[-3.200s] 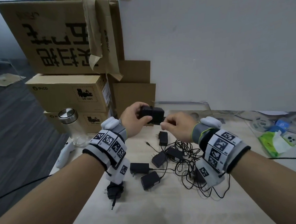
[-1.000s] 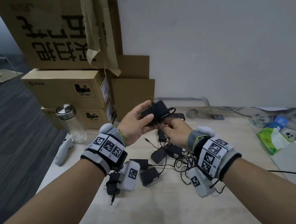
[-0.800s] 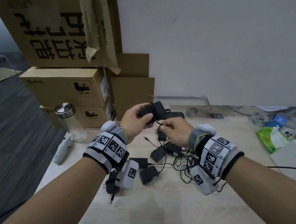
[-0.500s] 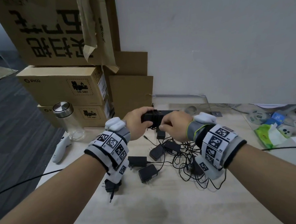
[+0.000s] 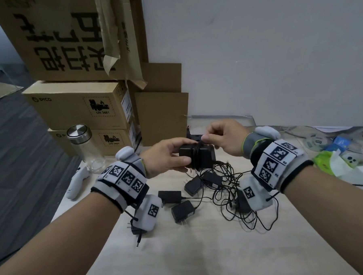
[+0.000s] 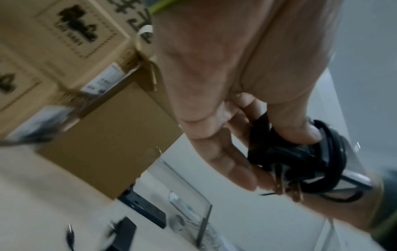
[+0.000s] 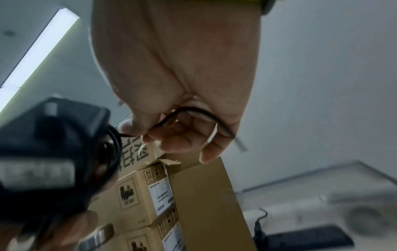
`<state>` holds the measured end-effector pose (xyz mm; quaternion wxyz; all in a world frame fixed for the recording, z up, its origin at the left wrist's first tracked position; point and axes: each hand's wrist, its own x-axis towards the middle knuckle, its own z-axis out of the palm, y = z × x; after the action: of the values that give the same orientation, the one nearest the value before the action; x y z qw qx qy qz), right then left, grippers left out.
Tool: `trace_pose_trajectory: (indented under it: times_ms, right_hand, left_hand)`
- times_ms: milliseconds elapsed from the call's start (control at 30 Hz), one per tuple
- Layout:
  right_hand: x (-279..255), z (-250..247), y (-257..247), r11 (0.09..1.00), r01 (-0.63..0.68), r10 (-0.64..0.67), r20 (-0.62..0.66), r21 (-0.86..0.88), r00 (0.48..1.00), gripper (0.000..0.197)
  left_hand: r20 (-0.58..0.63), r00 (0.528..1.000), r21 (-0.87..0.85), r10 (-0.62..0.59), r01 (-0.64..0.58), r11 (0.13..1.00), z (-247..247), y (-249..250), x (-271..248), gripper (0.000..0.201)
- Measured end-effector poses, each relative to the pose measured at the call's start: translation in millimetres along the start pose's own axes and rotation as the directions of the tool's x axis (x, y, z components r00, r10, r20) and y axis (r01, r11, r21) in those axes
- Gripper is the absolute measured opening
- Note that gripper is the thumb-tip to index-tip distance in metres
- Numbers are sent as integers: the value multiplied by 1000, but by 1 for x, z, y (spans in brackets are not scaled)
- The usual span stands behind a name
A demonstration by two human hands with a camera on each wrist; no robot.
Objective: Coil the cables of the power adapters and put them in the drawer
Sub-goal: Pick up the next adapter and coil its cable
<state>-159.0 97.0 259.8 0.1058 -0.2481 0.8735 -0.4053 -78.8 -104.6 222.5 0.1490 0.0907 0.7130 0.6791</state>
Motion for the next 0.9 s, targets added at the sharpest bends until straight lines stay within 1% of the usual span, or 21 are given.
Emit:
trace_pose_trajectory:
  times_ms: [33,100,167,200,267,333,367,433,500,567,633,667,767,800,833,867,900]
  right_hand:
    - [-1,2,0,996,-14,15,-13,83,1000,22]
    - [-6,10,0,967,-56,60,-10,248,998,23]
    - [-11,19,-1,941,-102,106,5,323,994,22]
    - [-13,24,-2,933,-124,129,9,337,992,23]
    - [-16,33,-4,902,-178,187,16,394,982,25]
    - [-18,39,-6,875,-208,217,28,437,976,23]
    - [-19,41,-7,877,-213,222,29,430,975,22]
    - [-20,44,-7,903,-216,232,2,371,973,23]
    - [-20,45,-6,944,-206,223,-41,260,974,23]
    - [-21,44,-4,976,-176,186,-66,129,980,22]
    - [-23,43,-3,989,-139,143,-75,57,987,20]
    - [-25,43,-3,992,-122,124,-83,37,989,19]
    - [-26,41,-2,993,-98,89,-129,-62,988,17]
    - [-25,40,-2,992,-91,79,-138,-87,987,17]
    - [-26,38,-3,991,-80,65,-138,-106,988,17]
    - [-26,37,-3,990,-64,47,-133,-128,990,17]
    - [-26,34,-5,987,-44,25,-127,-153,992,17]
  left_hand:
    - [16,1000,-134,6,-4,991,1,1,-2,41]
    - [-5,999,-383,34,-33,923,4,1,-2,41]
    - [-100,994,-536,41,-88,840,8,1,1,39]
    - [-158,987,-570,34,-120,813,10,0,3,39]
    - [-270,963,-585,17,-178,791,14,-1,8,40]
    - [-383,924,-574,-9,-230,786,18,-3,12,34]
    - [-433,901,-563,-17,-256,786,20,-4,13,32]
    - [-516,856,-525,-30,-289,800,23,-5,17,30]
    - [-581,812,-478,-56,-284,831,24,-4,19,29]
    - [-607,789,-466,-91,-262,845,25,-2,20,28]
    - [-596,794,-504,-120,-253,826,24,-1,20,26]
    - [-584,802,-530,-129,-256,808,23,-1,19,28]
    - [-514,846,-629,-141,-260,733,19,-3,18,53]
    - [-474,869,-655,-144,-238,717,18,-2,16,55]
    - [-425,895,-662,-136,-205,721,18,0,14,47]
    - [-380,917,-654,-125,-171,737,19,2,13,34]
    - [-344,932,-646,-117,-145,749,18,3,12,23]
